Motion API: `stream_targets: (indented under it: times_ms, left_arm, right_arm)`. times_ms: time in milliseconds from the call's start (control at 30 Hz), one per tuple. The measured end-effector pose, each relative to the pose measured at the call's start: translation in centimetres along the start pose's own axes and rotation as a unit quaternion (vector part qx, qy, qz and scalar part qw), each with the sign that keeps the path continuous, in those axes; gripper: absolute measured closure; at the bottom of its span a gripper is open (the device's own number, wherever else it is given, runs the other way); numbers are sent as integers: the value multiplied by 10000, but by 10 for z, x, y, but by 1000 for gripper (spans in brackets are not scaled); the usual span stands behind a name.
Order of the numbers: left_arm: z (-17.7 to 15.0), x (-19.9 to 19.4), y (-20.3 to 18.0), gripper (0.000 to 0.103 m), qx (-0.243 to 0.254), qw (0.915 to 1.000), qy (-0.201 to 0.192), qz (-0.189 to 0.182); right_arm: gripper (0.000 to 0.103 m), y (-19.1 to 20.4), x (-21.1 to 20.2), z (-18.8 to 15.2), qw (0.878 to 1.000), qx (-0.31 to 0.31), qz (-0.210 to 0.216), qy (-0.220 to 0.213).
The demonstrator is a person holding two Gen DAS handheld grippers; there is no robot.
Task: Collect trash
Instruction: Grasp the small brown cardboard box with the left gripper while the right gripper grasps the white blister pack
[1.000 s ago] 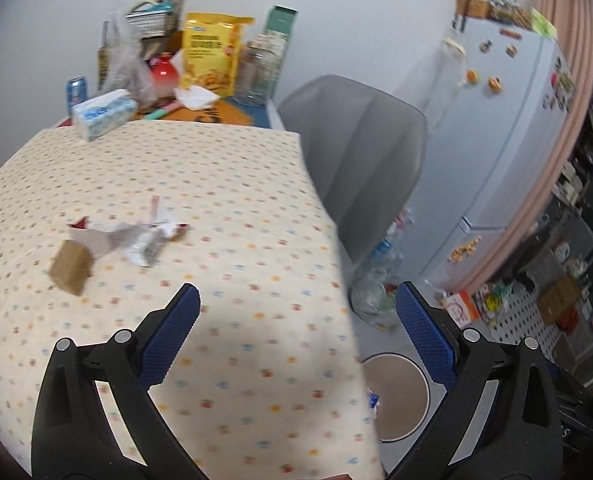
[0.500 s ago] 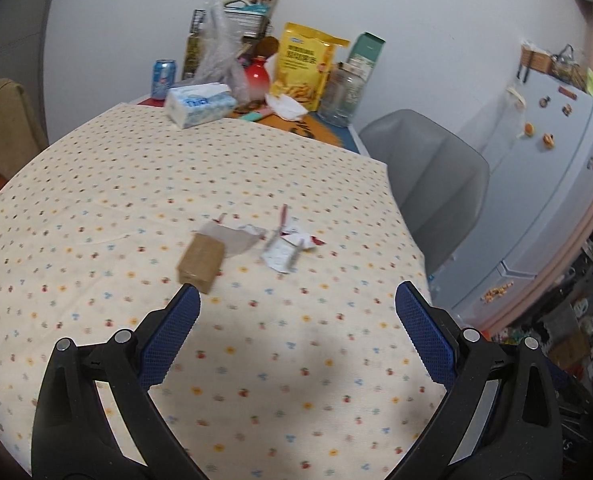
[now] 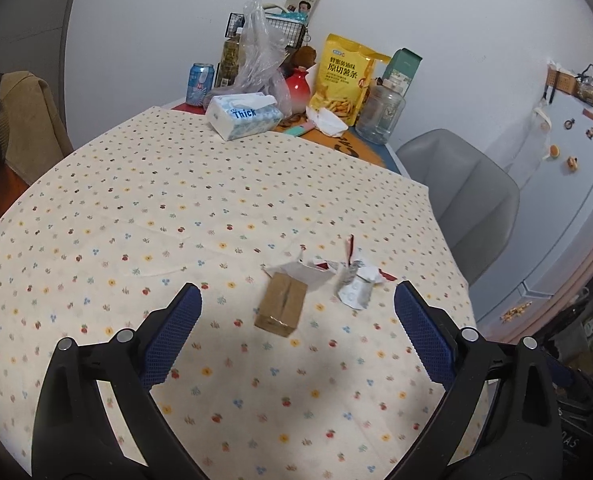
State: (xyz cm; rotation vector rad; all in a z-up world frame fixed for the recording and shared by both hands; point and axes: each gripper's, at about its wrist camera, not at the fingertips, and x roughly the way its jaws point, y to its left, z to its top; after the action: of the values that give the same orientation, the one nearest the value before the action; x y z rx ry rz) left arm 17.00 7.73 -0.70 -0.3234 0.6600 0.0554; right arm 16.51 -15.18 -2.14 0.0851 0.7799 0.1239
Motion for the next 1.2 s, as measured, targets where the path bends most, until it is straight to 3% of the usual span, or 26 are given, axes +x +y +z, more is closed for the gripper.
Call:
stream_targets:
  times_ms: [300,733,833,967,1200]
  left_arm:
    - [12,43,0,32,75,9992,370,-95]
    - [17,99,-5,36,175,9966,801,-24]
    - [17,109,-6,52,198,9953,941,-74]
    - [17,111,-3,100,161,9950,982,-27]
    - [23,98,17,101,-88,9968,795,-6]
  right_arm:
    - [29,22,39,24,9995,-116,197,237]
    - [30,25,89,38,9980,-93,241,585]
    - [30,28,98,41,9975,-117,259,650]
    - [30,35,106,44,9969,-182,315,700]
    - [34,56,120,43,9949,-405,405,833]
